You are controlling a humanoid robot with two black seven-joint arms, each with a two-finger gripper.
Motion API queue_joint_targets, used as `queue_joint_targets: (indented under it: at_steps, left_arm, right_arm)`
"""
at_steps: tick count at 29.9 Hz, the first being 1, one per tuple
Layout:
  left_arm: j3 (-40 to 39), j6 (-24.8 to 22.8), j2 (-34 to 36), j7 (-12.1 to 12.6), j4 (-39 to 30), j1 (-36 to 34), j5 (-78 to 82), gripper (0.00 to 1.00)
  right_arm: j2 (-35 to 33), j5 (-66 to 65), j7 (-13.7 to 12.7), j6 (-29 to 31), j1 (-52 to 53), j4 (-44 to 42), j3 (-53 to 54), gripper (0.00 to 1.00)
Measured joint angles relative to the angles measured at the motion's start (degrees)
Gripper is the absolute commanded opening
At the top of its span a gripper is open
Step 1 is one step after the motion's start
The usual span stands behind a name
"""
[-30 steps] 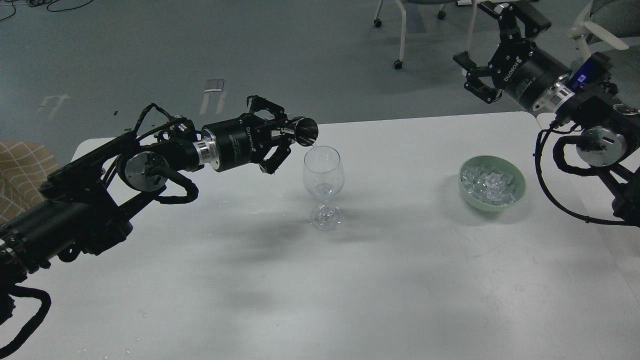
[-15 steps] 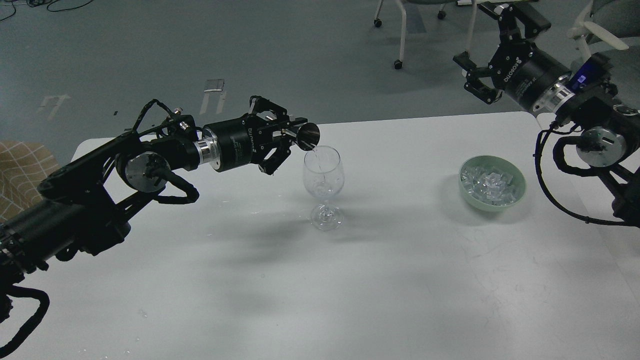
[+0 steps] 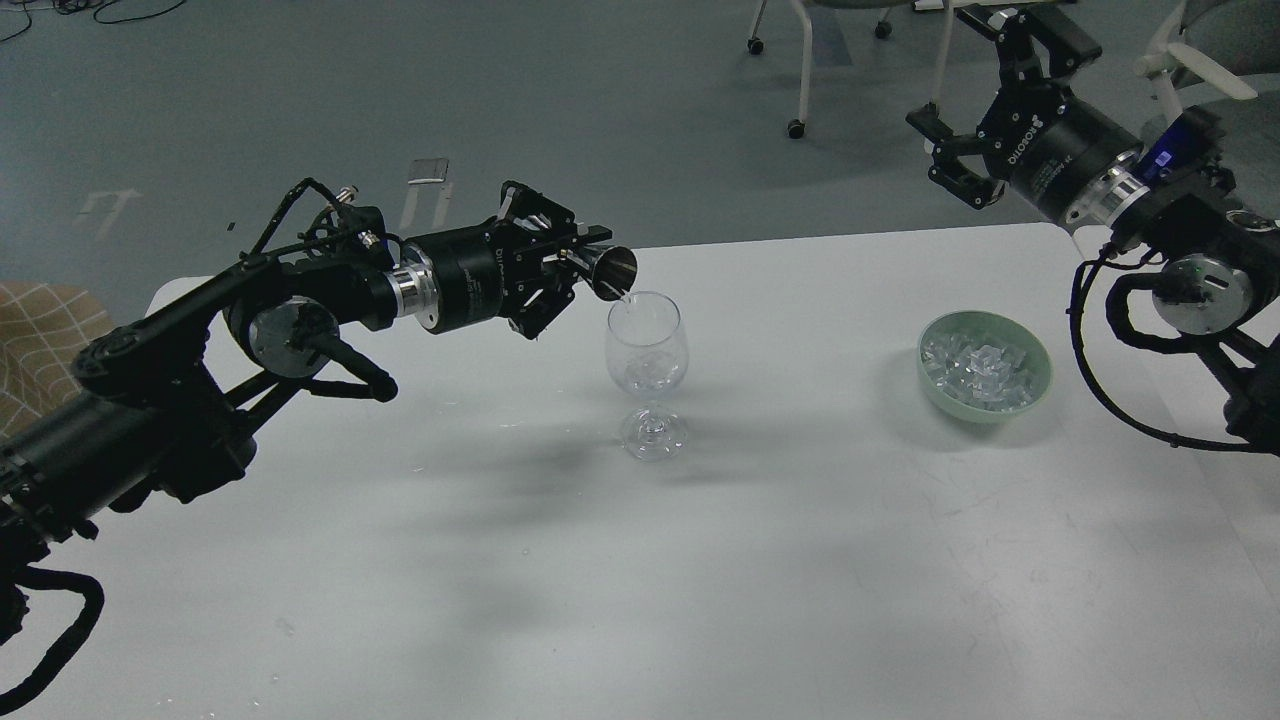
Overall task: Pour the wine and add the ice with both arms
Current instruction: 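Tilt the jigger with the left gripper to pour into the wine glass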
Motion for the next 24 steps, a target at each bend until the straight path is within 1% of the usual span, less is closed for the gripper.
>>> queue_joint_targets:
  at_steps: [10, 17, 24]
  left_arm:
    - [-1.3, 2.4, 0.5, 0.0, -3.8, -0.1, 8.6, 0.03]
    - [-2.0, 3.0, 0.6, 0.0, -4.6, -0.1, 11.7, 0.03]
    - [-2.6, 4.7, 0.6, 0.0, -6.2, 0.0, 15.3, 0.03]
  right_arm:
    - [0.0, 0.0, 0.1, 0.0, 0.0, 0.0, 0.0, 1.00]
    - [0.1, 0.0, 0.1, 0.0, 0.0, 0.0, 0.0, 1.00]
    - [0.1, 0.0, 0.1, 0.0, 0.0, 0.0, 0.0, 1.00]
